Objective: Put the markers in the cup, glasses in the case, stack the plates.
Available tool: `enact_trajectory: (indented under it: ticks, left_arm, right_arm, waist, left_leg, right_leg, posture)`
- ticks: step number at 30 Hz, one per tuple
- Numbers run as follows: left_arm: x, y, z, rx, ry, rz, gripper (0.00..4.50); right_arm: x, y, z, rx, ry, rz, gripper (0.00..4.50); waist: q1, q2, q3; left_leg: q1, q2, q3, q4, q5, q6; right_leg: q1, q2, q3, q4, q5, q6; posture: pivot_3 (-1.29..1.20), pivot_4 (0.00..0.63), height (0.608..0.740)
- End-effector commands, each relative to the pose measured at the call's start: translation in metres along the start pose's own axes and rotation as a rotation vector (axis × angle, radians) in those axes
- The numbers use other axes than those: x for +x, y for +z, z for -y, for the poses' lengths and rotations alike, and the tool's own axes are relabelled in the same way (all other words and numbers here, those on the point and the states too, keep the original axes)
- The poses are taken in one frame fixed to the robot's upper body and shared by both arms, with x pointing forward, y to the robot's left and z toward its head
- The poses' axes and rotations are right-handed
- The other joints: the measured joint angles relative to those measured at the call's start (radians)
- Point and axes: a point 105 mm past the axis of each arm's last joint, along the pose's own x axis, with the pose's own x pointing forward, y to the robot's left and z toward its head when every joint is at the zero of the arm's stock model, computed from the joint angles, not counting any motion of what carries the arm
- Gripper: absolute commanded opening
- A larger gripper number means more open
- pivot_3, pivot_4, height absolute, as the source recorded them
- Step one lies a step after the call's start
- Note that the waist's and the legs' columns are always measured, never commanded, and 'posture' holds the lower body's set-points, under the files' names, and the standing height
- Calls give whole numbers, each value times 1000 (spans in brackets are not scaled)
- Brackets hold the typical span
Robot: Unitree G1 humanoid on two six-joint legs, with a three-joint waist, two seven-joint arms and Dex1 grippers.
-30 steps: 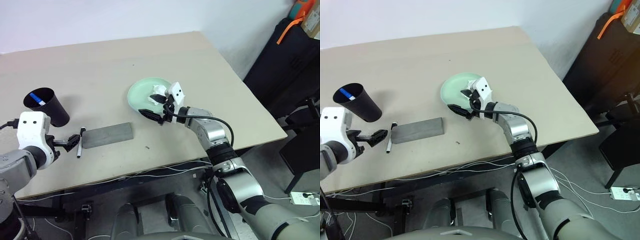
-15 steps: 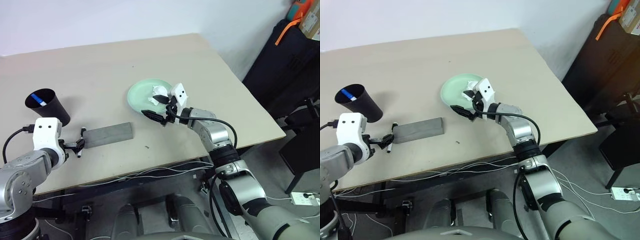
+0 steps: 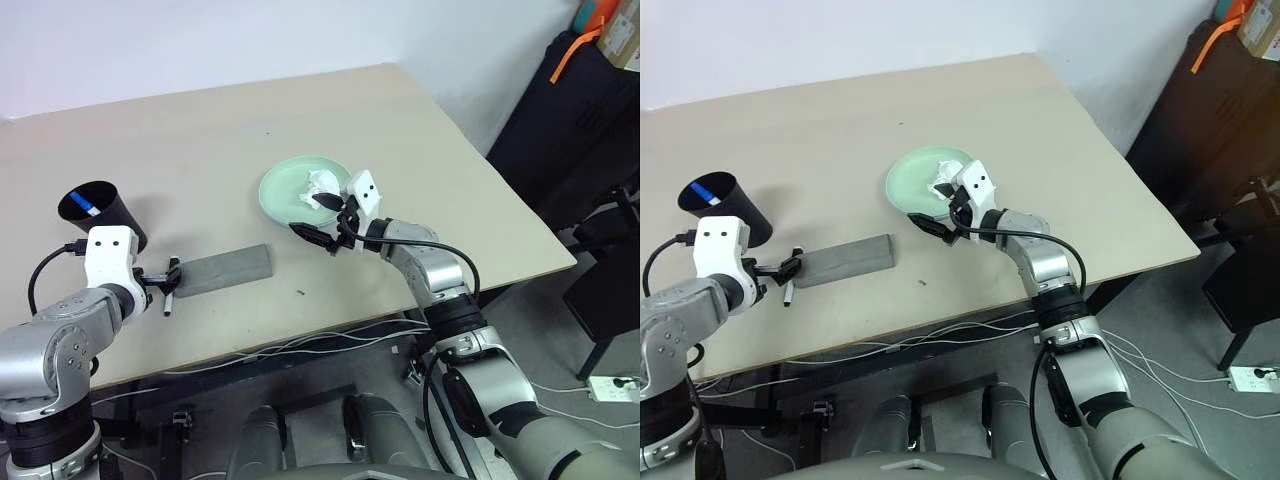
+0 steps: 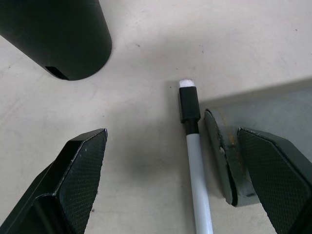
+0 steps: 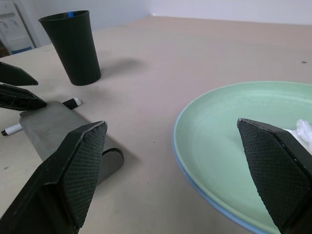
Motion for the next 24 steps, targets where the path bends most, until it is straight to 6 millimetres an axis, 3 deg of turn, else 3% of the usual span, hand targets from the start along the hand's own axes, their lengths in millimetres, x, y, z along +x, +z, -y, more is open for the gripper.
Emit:
enact_trajectory:
  ticks: [1, 9, 15, 20, 24]
  left_arm:
    - [-7, 1, -17, -19, 85, 8, 4471]
    - [-20, 13, -37, -52, 176, 73, 4471]
    - [-8, -3, -11, -20, 62, -11, 4471]
    - [1, -16, 0, -12, 30, -64, 4471]
    - [9, -15, 13, -5, -24, -64, 4471]
  right_arm:
    - [3, 18, -4, -35, 17, 56, 4500]
    - [4, 17, -5, -37, 24, 53, 4500]
    - [5, 19, -5, -43, 26, 55, 4500]
    - [4, 18, -3, -44, 15, 51, 4500]
    - [1, 16, -2, -43, 3, 44, 4500]
  waist:
    - [0, -1, 0]
    - [2, -4, 2]
    - [2, -5, 2]
    - [3, -5, 3]
    - [10, -5, 3]
  left_leg:
    - [0, 0, 0, 0, 0, 0]
    - [-1, 2, 0, -1, 0, 0]
    - [-1, 2, 0, 0, 0, 0]
    - [-1, 2, 0, 0, 0, 0]
    - [-1, 2, 0, 0, 0, 0]
  right_leg:
    - [0, 0, 1, 0, 0, 0]
    - [-2, 3, 1, -1, 1, -1]
    - [-2, 3, 2, -2, 1, -1]
    - [-2, 3, 2, -2, 1, -1]
    - [-2, 3, 2, -2, 1, -1]
  posture:
    - [0, 150, 733]
    - [0, 150, 733]
    - [0, 150, 733]
    - [0, 150, 733]
    - [0, 150, 733]
